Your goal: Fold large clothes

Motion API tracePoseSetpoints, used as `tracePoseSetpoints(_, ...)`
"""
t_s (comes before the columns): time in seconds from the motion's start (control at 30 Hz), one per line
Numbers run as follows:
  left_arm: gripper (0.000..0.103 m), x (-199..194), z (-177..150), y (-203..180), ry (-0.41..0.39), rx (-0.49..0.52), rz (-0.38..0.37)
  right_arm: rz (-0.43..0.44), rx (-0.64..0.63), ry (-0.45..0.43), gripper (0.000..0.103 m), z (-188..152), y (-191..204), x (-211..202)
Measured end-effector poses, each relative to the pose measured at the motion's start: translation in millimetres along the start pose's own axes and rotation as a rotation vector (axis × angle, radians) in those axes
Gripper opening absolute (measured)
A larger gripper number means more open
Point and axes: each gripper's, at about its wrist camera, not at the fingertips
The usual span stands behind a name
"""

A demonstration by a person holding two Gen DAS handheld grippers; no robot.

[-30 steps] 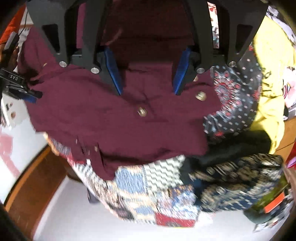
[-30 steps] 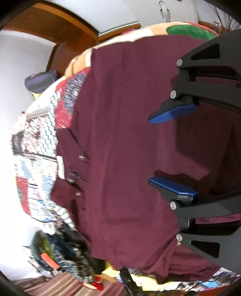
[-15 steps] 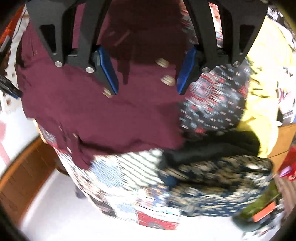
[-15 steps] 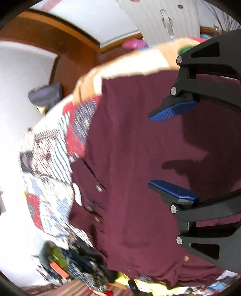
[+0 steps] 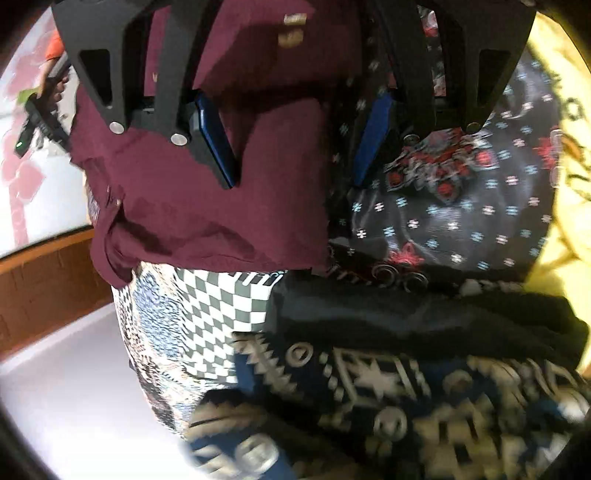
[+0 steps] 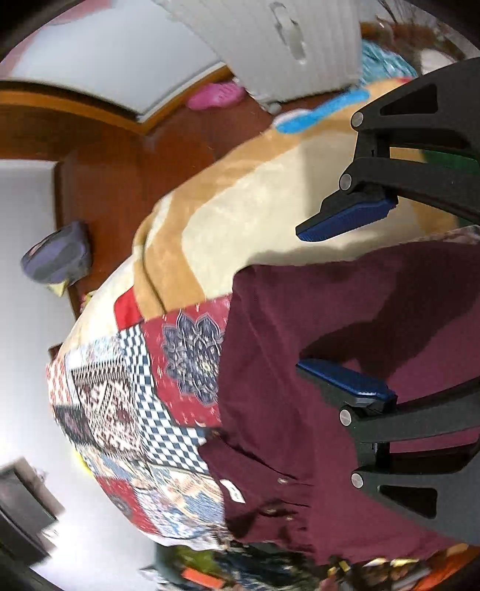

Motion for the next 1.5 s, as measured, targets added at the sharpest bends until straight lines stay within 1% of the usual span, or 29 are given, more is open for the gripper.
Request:
tracePoseSetpoints(0.1, 0.064, 13.1, 0.8, 6.9, 0.007, -0.059, -0.023, 0.042, 0.062, 0.036, 0.062, 1.7, -6.7, 19.6)
tracePoseSetpoints(0.13, 0.064, 14.7, 1.0, 7.6, 0.001, -0.063, -0.021, 0.045, 0.066, 0.046, 0.055, 1.4, -7.3, 26.6)
tracePoseSetpoints(0.17, 0.063, 15.0, 1.3, 7.2, -0.006, -0.06, -0.016, 0.046, 0.065, 0.058, 0.043, 0.4, -6.4, 33.0)
tracePoseSetpoints(0.2, 0.06, 14.4, 1.6, 6.1, -0.013, -0.05, -0.015, 0.05, 0.064, 0.069, 0.04, -0.9, -4.3, 37.9)
tracePoseSetpoints(0.23, 0.047, 12.5, 2.0, 3.1, -0.022, -0.035, -0.018, 0.037, 0.058, 0.066, 0.038, -1.4, -2.6, 39.6)
tracePoseSetpoints(0.27, 0.032, 9.8, 1.9, -1.1, -0.029, -0.016, -0.026, 0.023, 0.043, 0.047, 0.034, -2.0, 0.5, 38.7)
tracePoseSetpoints(0.3, 0.029, 5.7, 1.7, -7.3, -0.04, 0.017, -0.016, 0.008, 0.017, 0.029, 0.031, -2.2, 4.6, 35.7)
tracePoseSetpoints(0.37, 0.022, -4.1, 0.4, -22.7, -0.08, 0.118, 0.047, -0.023, -0.021, 0.002, 0.017, -0.9, 7.0, 29.7)
tracePoseSetpoints(0.47, 0.016, -22.5, -5.3, -53.0, -0.146, 0.275, 0.121, -0.031, -0.05, -0.044, 0.012, 4.7, 8.6, 16.8)
tracePoseSetpoints(0.5, 0.016, -31.2, -7.4, -65.8, -0.176, 0.336, 0.147, -0.039, -0.066, -0.057, 0.012, 6.5, 11.0, 11.8)
tracePoseSetpoints(0.53, 0.015, -37.7, -8.6, -75.2, -0.2, 0.374, 0.161, -0.045, -0.082, -0.07, 0.011, 9.3, 13.4, 8.2)
tracePoseSetpoints(0.67, 0.015, -69.9, -7.0, -117.1, -0.317, 0.5, 0.171, -0.049, -0.128, -0.159, 0.009, 25.5, 24.5, -13.3)
tracePoseSetpoints(0.73, 0.015, -78.5, -1.6, -132.4, -0.351, 0.532, 0.164, -0.04, -0.149, -0.199, 0.009, 37.5, 29.6, -23.6)
tracePoseSetpoints(0.87, 0.015, -75.8, 13.5, -158.1, -0.389, 0.567, 0.16, -0.048, -0.183, -0.273, 0.009, 57.9, 47.0, -28.9)
tracePoseSetpoints(0.93, 0.015, -65.7, 29.4, -165.6, -0.388, 0.557, 0.156, -0.055, -0.191, -0.299, 0.009, 71.2, 51.2, -26.9)
tracePoseSetpoints(1.0, 0.015, -51.0, 47.9, -169.5, -0.379, 0.541, 0.155, -0.059, -0.184, -0.305, 0.009, 82.6, 54.1, -18.6)
tracePoseSetpoints(1.17, 0.015, -5.9, 77.8, -173.4, -0.335, 0.527, 0.18, -0.094, -0.178, -0.287, 0.009, 102.8, 57.9, 13.4)
tracePoseSetpoints(1.33, 0.016, 29.5, 91.9, -167.8, -0.289, 0.5, 0.217, -0.139, -0.172, -0.227, 0.009, 107.3, 53.8, 49.1)
tracePoseSetpoints(1.5, 0.019, 50.0, 95.8, -151.8, -0.233, 0.476, 0.22, -0.158, -0.156, -0.176, 0.011, 102.5, 38.2, 67.7)
Point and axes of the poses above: each gripper's, at about its wrist camera, not at the fingertips, and x roughly the way its jaws point, y to its left, z to its top, and after that the axes turned 15 degrees about -y, right-handed
